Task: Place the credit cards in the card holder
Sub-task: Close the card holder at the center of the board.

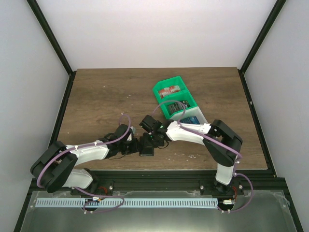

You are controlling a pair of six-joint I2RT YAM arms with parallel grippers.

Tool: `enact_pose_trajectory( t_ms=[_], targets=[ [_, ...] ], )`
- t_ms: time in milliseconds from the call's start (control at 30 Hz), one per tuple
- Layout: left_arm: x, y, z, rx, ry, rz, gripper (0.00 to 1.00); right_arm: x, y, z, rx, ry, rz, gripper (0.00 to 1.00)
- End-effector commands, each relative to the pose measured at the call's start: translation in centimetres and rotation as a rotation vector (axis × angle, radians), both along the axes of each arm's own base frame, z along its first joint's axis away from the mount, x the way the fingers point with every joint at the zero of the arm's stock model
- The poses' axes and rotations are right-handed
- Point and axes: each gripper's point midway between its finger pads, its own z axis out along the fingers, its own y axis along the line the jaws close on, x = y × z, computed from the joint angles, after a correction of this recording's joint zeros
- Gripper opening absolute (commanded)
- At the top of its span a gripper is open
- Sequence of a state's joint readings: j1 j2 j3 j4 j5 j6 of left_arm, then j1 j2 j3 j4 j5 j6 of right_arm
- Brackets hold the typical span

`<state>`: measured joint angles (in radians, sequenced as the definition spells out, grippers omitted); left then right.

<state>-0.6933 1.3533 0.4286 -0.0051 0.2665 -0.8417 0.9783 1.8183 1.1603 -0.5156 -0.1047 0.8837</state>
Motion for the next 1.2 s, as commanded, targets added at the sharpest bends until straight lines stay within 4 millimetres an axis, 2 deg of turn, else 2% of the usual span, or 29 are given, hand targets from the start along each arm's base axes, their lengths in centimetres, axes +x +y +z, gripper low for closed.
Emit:
enact_pose_trajectory(
  t_ms=[0, 167, 333, 467, 900, 1067, 1167],
  targets=[
    [-0.9, -0.1, -0.8, -0.005, 0.034, -0.017, 0.2, -0.4, -2.3, -4.2, -0.145, 0.037, -0.022, 0.01],
    [-0.9, -0.1, -0.7, -0.005, 0.032, -0.017, 0.2, 0.2, -1.9, -2.8, -0.127, 0.003, -0.029, 0.0],
    [-0.8, -0.1, -0.6, -0.008, 0.029, -0.016, 0.2, 1.2, -2.7, -0.5, -0.157, -0.059, -0.054, 0.0],
    [-0.7, -0.3, -0.3, -0.021, 0.026, -0.016, 0.2, 1.4, -3.3, 0.5, -0.179, -0.085, -0.066, 0.01],
    [-1.1, -0.1, -0.3, -0.046, 0.025, -0.002, 0.21, 2.1, -3.2, 0.2, -0.216, -0.091, -0.072, 0.0],
    [-0.9, -0.3, -0.1, -0.047, 0.013, -0.009, 0.24, 1.8, -1.5, 0.4, -0.147, -0.053, -0.051, 0.0],
    [-0.8, -0.5, -0.2, -0.05, 0.013, -0.016, 0.25, 1.5, -1.3, 0.1, -0.147, -0.032, -0.043, 0.0]
  ],
)
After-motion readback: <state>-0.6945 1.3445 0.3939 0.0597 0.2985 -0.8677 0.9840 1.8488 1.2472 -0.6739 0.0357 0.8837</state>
